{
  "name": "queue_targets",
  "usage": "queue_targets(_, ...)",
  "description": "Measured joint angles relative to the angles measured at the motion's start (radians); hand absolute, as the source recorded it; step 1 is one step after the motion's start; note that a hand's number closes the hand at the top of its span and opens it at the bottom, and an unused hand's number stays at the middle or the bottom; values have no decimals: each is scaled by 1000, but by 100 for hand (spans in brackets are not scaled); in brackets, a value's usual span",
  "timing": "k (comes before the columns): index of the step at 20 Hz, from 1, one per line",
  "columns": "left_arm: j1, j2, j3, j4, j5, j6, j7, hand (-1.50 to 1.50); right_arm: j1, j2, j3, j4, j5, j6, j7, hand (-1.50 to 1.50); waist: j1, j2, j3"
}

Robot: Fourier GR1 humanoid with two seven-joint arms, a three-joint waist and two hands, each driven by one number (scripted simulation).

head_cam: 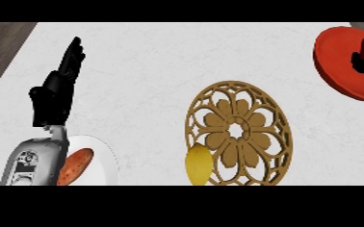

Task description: Pick the can from the placemat and place it in the bowl

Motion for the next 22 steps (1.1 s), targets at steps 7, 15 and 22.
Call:
queue_targets(7,-2,-9,-12,-15,-1,-3,4,0,-56,-41,-81,194,-75,79,-75,-150,21,10,4)
queue_targets(15,-8,-18,-18,-6,-8,3,4,0,-92,-62,-179,275,-188,204,-241,-150,20,12,5)
queue_targets(22,-4,-9,-7,-1,-6,1,-2,0,-82,-117,-272,322,-280,281,-345,-150,7,7,4)
